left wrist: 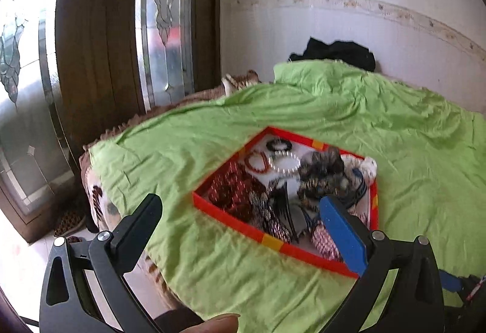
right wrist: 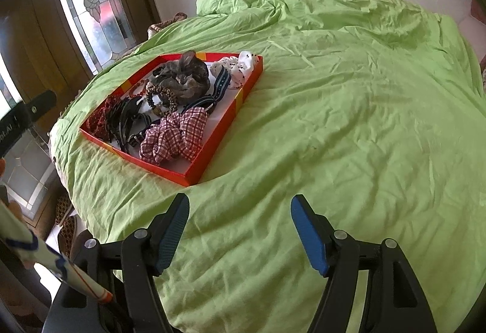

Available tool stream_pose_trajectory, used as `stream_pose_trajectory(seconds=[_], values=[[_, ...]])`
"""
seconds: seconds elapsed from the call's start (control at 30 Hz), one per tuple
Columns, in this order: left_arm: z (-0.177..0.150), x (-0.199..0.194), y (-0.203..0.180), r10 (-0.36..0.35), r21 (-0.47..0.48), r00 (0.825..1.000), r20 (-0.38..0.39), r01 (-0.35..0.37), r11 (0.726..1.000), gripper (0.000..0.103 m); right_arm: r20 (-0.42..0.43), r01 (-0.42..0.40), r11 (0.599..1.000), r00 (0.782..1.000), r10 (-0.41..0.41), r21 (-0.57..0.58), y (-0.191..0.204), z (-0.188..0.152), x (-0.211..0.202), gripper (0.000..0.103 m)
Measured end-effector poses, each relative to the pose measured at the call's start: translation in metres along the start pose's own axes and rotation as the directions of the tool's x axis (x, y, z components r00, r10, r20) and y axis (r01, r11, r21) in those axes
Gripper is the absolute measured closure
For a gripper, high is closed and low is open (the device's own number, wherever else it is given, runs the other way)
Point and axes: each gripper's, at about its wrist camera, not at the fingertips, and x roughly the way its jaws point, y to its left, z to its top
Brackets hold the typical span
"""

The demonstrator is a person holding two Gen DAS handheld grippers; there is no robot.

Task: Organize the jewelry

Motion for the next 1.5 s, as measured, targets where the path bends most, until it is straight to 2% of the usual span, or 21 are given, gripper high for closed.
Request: stream_pose_trajectory(seconds=[0.33, 0.7, 1.5], values=[[-0.013, 0.005, -0.007, -0.011, 0.04, 0.997, -0.074, 0.014, 0.999, 0.0, 0.002, 0.048, 0.999, 0.999, -0.048, -0.025, 0.007, 0.012, 0.008, 0.026], [-0.02, 0.009, -0.002, -0.022, 0.046, 0.992, -0.124, 0.028, 0.999, 0.0, 0.047, 0.124, 0.989, 0.992, -0.121, -0.079, 0.024, 0.018, 0.017, 0.024], [-0.027, 0.022, 0.009, -0.035, 0.023, 0.984, -0.175, 0.04, 0.999, 0.0, 0.034, 0.149, 0.986, 0.989, -0.147, -0.069, 0.032, 0.019, 0.027, 0.022]])
